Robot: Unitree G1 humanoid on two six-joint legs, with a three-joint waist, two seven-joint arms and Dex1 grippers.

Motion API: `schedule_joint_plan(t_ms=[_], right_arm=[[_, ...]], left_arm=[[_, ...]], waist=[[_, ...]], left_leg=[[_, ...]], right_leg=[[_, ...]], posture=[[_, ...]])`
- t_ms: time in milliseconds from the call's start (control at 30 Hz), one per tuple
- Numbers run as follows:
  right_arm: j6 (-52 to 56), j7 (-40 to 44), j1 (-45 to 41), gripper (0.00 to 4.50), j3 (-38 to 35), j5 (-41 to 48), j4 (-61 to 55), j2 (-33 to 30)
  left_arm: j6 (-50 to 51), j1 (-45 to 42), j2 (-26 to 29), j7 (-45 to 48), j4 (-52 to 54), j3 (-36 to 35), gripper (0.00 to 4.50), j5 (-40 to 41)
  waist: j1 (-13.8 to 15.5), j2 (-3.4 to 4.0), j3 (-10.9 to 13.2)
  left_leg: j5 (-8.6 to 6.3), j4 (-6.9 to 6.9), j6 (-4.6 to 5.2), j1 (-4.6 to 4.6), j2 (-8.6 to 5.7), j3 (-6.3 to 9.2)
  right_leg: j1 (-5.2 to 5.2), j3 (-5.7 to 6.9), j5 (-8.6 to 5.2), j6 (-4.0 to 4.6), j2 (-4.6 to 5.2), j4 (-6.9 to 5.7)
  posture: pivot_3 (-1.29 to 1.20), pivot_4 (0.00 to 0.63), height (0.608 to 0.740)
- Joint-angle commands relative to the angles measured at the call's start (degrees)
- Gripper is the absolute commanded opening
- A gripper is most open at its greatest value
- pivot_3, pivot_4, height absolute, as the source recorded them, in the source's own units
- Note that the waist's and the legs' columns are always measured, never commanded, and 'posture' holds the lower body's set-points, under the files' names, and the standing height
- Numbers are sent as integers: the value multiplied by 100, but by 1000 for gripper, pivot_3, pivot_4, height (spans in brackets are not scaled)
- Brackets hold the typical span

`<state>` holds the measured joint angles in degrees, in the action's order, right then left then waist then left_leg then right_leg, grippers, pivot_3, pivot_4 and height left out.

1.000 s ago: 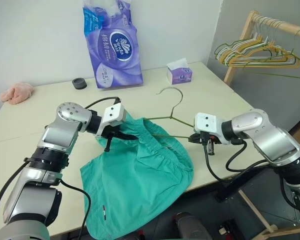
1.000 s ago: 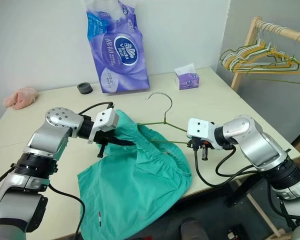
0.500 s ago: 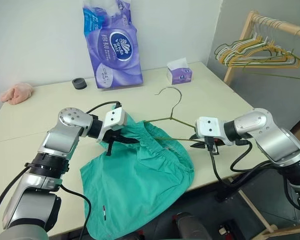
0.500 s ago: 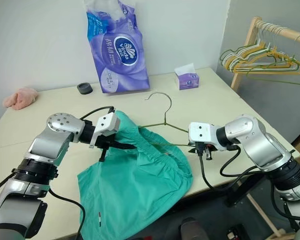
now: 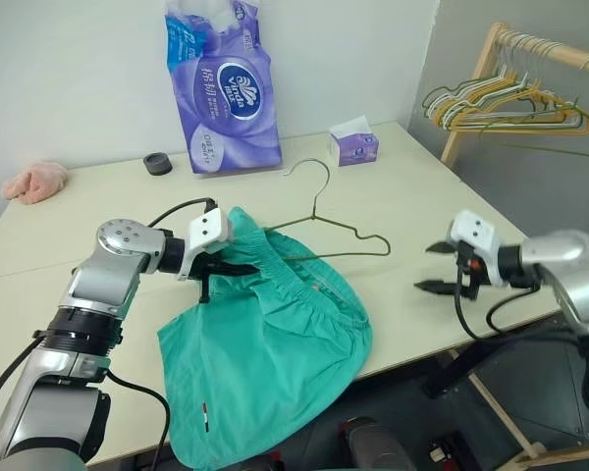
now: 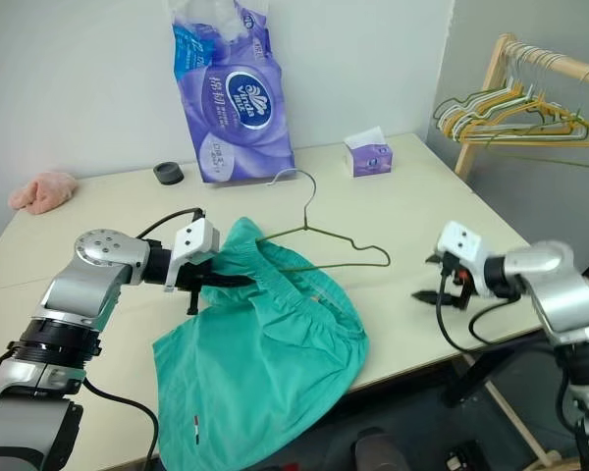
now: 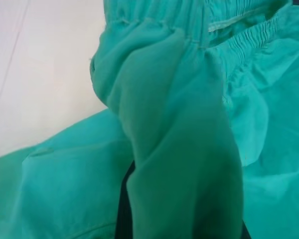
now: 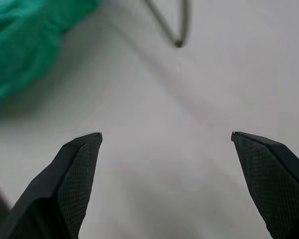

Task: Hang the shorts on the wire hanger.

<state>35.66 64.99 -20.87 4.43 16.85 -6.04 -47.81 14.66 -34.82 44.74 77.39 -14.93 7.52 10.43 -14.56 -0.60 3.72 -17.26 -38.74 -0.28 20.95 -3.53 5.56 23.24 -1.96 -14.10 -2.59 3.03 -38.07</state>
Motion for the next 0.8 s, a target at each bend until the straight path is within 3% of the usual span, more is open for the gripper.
schedule_joint_plan(t_ms=[33,200,333,567,667,800], right_arm=[[239,-149,506,4483,-371,660,-1010,251],[969,-1092,1162,4483,-232,983,-2044,912],[1187,-1743,1170,4483,90,824,-1794,1450],[1247,-2035,882,4483,694,723,-1296,1948],[930,-2214,805,3849,773,495,-1024,2073],[970,-2280,900,2486,642,618,-1110,2136]], left_arm=[[6,-78,52,-111,100,-244,0,126],[79,-82,58,-142,166,-282,0,191],[130,-60,65,-148,246,-285,0,227],[256,-32,76,-150,370,-329,0,318],[287,-17,106,-170,411,-344,0,355],[329,42,178,-207,506,-410,0,422]], waist=[[-1,3,-2],[20,1,-9],[27,-9,-18],[27,-13,-22],[41,-13,-23],[48,-13,-23]], left_leg=[[0,-2,1,0,0,-3],[0,-6,1,-1,-1,0],[0,-7,0,-1,-2,3],[0,-6,0,-3,-3,4],[0,-7,0,-3,-6,1],[0,-7,0,-3,-5,4]], right_leg=[[0,-4,0,0,0,-2],[-3,-3,1,-3,0,-2],[-3,-1,1,-3,-1,-2],[-2,-3,1,-3,-2,-2],[-2,-7,2,-4,-1,-2],[-2,-5,2,-4,-1,-1]], posture=[[-303,23,740],[-296,27,740],[-288,26,740],[-284,23,740],[-273,21,740],[-266,20,740]])
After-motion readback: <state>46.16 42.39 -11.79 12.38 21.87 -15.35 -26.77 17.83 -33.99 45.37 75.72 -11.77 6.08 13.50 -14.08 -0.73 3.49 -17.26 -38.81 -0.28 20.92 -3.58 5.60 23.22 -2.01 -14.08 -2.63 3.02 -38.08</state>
